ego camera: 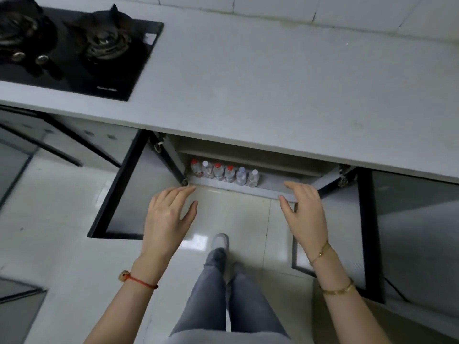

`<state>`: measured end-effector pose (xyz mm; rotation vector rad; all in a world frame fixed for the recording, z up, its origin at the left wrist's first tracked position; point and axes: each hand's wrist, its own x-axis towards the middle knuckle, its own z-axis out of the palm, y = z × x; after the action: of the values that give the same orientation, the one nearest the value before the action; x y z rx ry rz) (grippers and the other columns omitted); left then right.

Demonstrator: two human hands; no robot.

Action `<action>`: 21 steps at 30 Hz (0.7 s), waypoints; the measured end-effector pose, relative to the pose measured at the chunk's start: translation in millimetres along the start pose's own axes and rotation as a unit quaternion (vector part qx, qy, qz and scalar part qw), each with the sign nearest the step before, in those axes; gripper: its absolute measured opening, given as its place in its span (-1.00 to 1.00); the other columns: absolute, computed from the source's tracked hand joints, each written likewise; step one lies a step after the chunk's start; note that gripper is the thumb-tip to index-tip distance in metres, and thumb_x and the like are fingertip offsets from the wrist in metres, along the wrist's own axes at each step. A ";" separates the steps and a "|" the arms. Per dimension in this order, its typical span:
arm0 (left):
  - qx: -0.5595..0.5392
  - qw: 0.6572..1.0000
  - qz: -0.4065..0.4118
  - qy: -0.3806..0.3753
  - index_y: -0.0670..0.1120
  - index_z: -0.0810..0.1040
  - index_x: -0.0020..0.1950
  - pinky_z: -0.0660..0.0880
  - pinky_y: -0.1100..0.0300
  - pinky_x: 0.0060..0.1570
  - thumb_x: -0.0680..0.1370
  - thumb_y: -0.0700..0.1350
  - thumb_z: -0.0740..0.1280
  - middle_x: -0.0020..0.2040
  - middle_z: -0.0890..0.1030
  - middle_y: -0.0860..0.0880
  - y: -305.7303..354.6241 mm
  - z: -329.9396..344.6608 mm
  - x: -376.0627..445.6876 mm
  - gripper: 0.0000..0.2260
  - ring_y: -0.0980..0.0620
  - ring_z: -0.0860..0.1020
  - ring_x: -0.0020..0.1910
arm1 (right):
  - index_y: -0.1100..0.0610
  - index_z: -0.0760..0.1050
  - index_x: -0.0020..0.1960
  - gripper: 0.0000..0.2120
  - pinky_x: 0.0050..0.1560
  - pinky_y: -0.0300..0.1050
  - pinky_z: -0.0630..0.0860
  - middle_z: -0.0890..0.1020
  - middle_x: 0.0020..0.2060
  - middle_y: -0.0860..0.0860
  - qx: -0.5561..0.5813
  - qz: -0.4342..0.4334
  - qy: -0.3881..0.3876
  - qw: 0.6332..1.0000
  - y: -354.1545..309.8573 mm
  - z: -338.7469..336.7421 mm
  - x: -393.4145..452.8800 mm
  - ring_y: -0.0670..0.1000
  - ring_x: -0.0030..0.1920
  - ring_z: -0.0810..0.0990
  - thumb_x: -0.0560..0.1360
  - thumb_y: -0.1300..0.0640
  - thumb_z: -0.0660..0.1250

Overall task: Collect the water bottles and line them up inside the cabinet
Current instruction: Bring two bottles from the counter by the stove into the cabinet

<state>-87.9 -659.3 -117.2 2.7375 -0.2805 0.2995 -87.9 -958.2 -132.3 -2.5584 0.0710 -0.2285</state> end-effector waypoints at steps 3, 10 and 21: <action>-0.015 1.000 -0.010 0.014 -0.09 0.59 0.24 0.43 0.09 0.10 0.56 -0.02 0.27 0.10 0.65 -0.03 17.0 -34.6 -14.1 -0.70 -0.06 0.57 0.10 | 0.16 0.51 0.22 -0.70 0.19 -0.12 0.41 0.60 0.07 0.05 0.001 -0.019 0.002 1.000 -17.1 -26.6 -16.2 0.04 0.15 0.47 0.51 0.14 0.36; -0.025 0.998 -0.020 0.051 -0.11 0.60 0.21 0.49 0.00 0.09 0.54 -0.15 0.40 0.06 0.65 -0.05 34.3 -79.9 -49.6 -0.76 -0.07 0.58 0.06 | 0.14 0.50 0.25 -0.68 0.18 -0.10 0.45 0.59 0.09 0.03 -0.006 -0.042 -0.002 0.999 -40.8 -62.5 -53.6 0.01 0.14 0.46 0.51 0.13 0.36; -0.035 0.996 -0.037 0.067 -0.10 0.60 0.20 0.47 0.03 0.10 0.54 -0.12 0.39 0.04 0.67 -0.02 33.4 -106.9 -73.0 -0.76 -0.05 0.58 0.05 | 0.14 0.49 0.26 -0.67 0.20 -0.27 0.31 0.59 0.10 0.03 0.000 -0.043 0.018 0.999 -65.9 -78.9 -75.7 0.00 0.17 0.46 0.51 0.13 0.37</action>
<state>-183.7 -637.7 -26.5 2.6368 -0.1516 0.4414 -176.3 -937.5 -42.5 -2.5600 -0.0254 -0.3075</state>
